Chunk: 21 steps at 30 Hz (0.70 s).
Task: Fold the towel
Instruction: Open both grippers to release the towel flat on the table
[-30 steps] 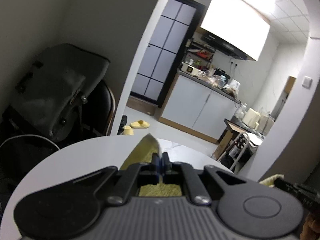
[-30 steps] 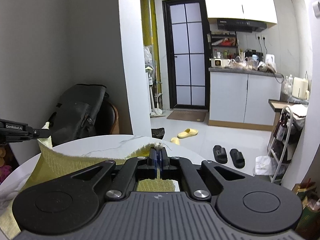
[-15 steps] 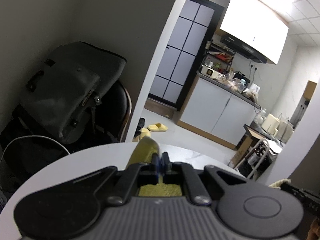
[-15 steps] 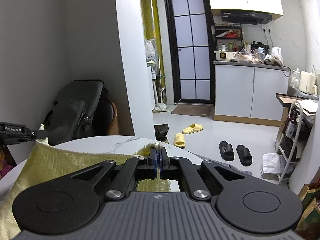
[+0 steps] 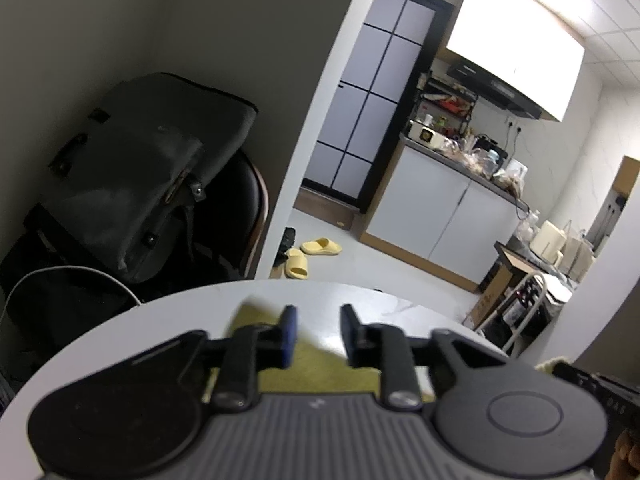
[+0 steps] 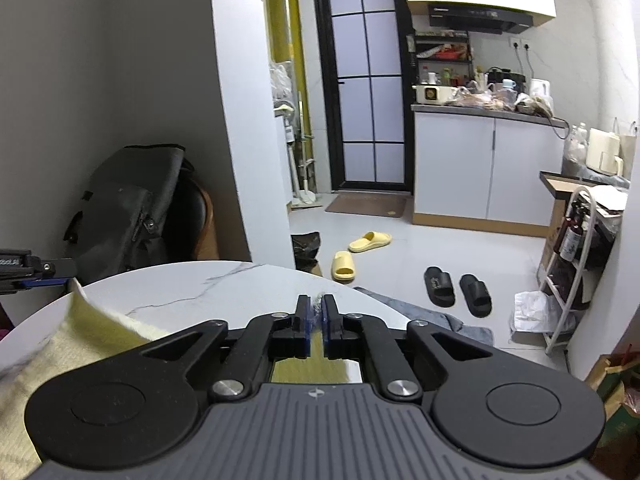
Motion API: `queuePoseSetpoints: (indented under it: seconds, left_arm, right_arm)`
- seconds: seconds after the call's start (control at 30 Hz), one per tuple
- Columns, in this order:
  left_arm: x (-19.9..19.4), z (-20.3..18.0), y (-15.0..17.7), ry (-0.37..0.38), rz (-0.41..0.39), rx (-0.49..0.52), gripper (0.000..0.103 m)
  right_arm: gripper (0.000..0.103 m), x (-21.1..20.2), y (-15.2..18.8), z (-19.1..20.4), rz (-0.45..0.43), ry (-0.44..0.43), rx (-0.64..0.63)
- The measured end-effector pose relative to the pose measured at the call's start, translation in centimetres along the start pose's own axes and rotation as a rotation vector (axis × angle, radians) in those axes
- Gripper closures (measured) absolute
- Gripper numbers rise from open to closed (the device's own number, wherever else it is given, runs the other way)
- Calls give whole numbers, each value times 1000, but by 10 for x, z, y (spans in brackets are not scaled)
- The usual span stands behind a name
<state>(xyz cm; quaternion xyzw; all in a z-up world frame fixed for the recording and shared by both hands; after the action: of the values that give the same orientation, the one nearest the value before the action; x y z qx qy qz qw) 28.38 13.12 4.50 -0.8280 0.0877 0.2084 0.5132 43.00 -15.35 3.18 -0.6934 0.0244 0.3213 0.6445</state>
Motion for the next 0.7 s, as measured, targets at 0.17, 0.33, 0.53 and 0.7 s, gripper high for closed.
queuePoseSetpoints:
  seconds: [0.17, 0.33, 0.53, 0.7]
  left_arm:
    - [-8, 1, 2, 17, 3, 3, 69]
    - [-17, 7, 10, 14, 31, -2, 68]
    - [-29, 5, 24, 30, 79, 10, 66]
    - [-44, -3, 43, 64, 122, 53, 65]
  right_arm:
    - [71, -10, -2, 5, -2, 5, -8]
    - [66, -22, 0, 7, 2, 11, -22]
    - [63, -33, 8, 15, 37, -11, -41]
    - [62, -22, 16, 27, 79, -31, -81]
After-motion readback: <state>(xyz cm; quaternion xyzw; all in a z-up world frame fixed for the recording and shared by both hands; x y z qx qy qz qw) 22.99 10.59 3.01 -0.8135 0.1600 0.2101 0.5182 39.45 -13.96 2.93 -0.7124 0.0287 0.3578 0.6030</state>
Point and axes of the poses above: each gripper's, at about its wrist camera, not at the fingertips, and x roughly the way its jaws point, z to its left, y to its underside, the point moved 1 cm from there along x, roughly the way its jaws point, and after that the axes turned 10 degrees about y, right-handed, at the moved point
